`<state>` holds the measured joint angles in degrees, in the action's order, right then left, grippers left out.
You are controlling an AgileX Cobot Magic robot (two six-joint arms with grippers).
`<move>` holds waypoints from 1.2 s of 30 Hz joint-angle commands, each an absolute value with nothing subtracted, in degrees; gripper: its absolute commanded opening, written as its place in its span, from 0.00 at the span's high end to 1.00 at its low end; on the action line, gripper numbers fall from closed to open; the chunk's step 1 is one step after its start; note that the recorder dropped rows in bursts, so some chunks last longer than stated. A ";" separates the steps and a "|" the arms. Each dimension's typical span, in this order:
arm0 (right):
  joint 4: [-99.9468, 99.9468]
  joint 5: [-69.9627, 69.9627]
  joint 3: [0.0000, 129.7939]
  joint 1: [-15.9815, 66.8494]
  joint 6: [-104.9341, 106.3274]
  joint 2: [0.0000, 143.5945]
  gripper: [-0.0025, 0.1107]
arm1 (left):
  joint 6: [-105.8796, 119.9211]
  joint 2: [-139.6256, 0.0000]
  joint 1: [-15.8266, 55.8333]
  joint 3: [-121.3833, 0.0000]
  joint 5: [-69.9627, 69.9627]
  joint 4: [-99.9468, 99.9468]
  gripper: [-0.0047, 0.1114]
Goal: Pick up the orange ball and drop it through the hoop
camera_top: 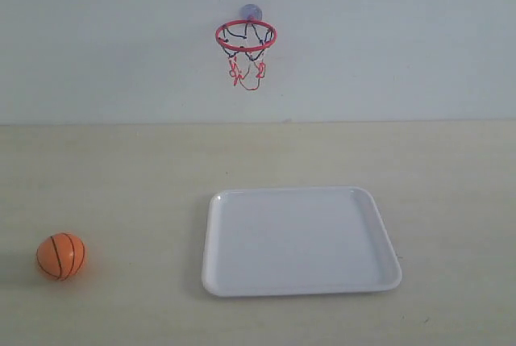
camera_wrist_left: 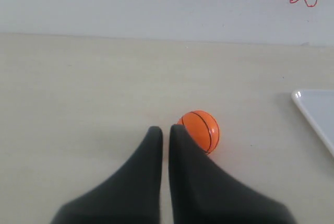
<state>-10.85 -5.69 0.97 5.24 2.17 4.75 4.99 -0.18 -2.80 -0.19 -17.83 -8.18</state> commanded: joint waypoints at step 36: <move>-10.02 -19.62 0.00 5.14 4.79 0.00 0.97 | 4.56 0.00 -2.86 0.00 -17.42 -8.54 0.92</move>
